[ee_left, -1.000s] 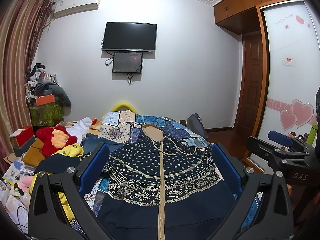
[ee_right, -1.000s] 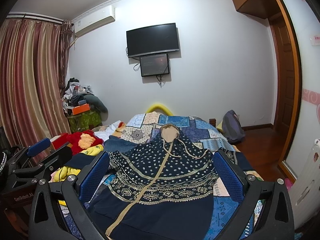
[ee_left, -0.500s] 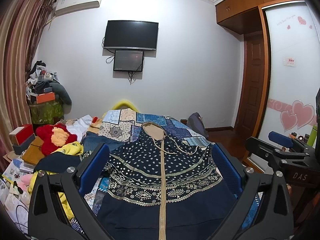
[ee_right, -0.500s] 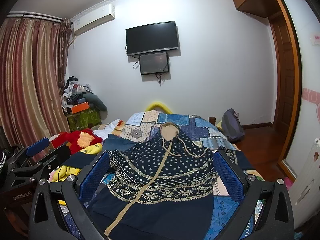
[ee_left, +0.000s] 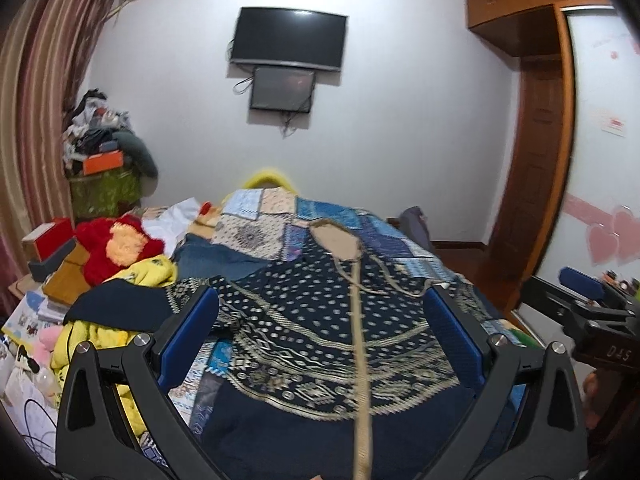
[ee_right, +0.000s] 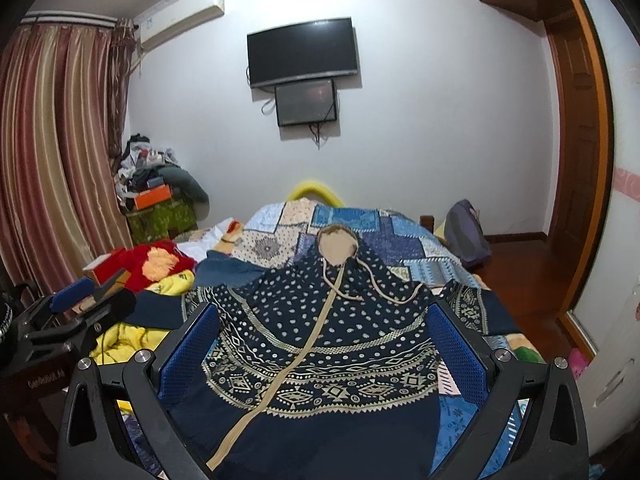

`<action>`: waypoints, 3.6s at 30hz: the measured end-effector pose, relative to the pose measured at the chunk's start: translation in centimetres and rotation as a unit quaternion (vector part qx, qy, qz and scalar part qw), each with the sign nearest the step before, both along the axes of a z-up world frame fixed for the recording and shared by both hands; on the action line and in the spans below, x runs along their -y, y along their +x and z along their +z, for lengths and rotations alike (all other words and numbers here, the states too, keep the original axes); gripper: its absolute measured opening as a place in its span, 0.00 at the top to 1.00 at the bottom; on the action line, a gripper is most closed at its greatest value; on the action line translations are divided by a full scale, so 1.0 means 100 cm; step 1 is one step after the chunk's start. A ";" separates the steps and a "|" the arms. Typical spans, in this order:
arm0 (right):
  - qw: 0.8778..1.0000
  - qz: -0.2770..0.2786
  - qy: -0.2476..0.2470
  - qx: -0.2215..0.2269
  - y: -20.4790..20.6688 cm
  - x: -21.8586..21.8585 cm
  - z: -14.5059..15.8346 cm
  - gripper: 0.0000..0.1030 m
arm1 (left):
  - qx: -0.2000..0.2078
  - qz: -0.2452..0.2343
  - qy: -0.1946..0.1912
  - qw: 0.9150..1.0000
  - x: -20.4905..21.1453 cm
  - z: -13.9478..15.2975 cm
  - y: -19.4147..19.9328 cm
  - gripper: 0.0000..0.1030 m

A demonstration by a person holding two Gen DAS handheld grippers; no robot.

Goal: Fold large clothes

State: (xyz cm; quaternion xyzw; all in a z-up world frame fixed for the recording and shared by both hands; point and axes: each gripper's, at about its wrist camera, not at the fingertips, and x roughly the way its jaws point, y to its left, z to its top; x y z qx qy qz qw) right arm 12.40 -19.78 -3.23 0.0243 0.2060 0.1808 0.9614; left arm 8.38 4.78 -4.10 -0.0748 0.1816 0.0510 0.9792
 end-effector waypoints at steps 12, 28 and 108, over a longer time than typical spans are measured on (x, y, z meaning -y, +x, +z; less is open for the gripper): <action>0.999 0.011 -0.022 -0.042 0.124 -0.043 -0.036 0.00 | -0.044 0.098 -0.026 0.994 -0.123 -0.067 0.078 0.00; 0.978 0.038 -0.133 -0.156 0.242 -0.088 -0.152 0.00 | -0.178 0.161 -0.191 0.952 -0.288 -0.215 0.111 0.05; 0.931 0.198 -0.235 -0.198 0.288 -0.235 -0.177 0.06 | -0.282 0.011 0.013 0.959 -0.170 -0.178 0.201 0.13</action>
